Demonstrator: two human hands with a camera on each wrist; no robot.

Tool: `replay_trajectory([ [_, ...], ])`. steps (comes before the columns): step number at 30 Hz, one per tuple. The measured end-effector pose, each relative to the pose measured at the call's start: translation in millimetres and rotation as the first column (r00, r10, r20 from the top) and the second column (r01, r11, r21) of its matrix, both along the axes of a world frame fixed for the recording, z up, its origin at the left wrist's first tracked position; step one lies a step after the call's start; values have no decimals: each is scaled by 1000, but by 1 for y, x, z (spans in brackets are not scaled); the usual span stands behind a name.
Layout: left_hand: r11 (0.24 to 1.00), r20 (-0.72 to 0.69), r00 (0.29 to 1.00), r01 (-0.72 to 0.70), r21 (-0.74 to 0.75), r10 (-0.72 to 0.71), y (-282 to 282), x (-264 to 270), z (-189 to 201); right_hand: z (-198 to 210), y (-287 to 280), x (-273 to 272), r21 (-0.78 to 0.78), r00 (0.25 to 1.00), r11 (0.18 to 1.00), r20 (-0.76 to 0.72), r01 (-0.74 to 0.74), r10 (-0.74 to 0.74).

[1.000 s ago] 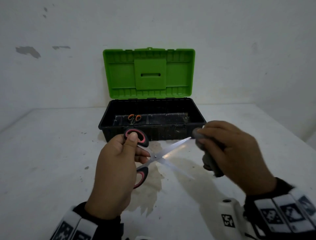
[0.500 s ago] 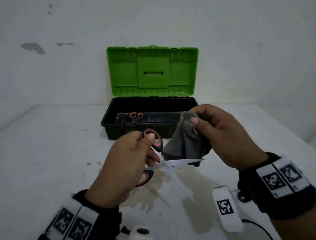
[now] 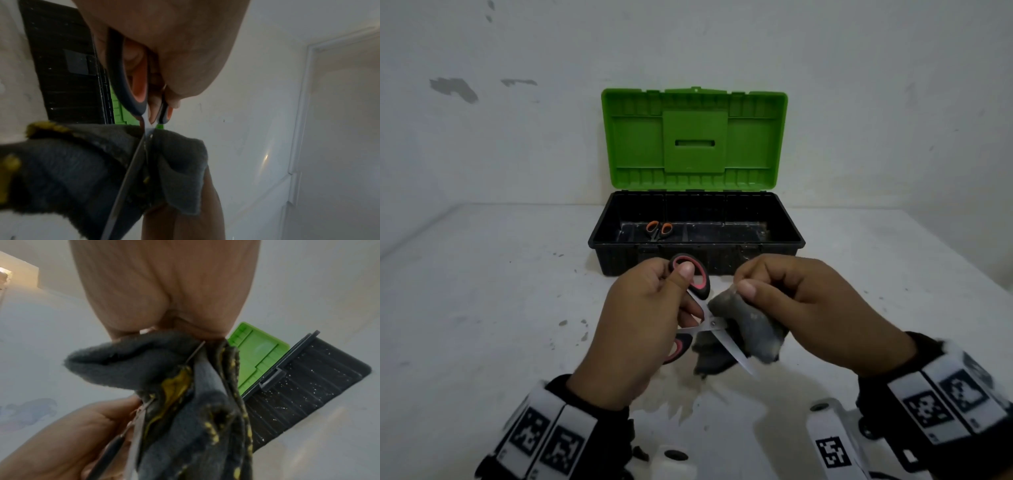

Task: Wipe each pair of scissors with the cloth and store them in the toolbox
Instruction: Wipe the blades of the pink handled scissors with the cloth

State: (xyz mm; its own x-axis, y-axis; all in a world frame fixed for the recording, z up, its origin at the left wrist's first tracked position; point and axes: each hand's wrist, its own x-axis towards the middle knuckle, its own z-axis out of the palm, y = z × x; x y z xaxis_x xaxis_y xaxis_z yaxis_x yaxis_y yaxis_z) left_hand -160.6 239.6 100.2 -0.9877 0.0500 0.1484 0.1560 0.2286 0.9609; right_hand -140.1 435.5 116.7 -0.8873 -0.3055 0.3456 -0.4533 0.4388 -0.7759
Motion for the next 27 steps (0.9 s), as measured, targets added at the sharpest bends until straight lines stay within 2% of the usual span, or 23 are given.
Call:
replay_trajectory([
  [3, 1000, -46, 999, 13, -20, -14, 1, 1, 1, -7, -3, -3, -5, 998, 999, 48, 35, -35],
  [7, 999, -96, 995, 27, -46, -31, 0, 1, 1, 1, -5, -3, 189, 999, 982, 42, 2, -10],
  [12, 995, -142, 988, 45, -88, -57, 1, 4, 1, 8, -5, -7, 298, 986, 951, 162, -77, 29],
  [16, 994, -147, 986, 62, -92, -75, -2, 2, 4, 9, -3, -7, 286, 971, 947, 228, -143, 77],
  [27, 996, -144, 987, 60, -65, -68, -2, 3, 2, 12, 14, 3, 255, 978, 961, 200, -107, 56],
])
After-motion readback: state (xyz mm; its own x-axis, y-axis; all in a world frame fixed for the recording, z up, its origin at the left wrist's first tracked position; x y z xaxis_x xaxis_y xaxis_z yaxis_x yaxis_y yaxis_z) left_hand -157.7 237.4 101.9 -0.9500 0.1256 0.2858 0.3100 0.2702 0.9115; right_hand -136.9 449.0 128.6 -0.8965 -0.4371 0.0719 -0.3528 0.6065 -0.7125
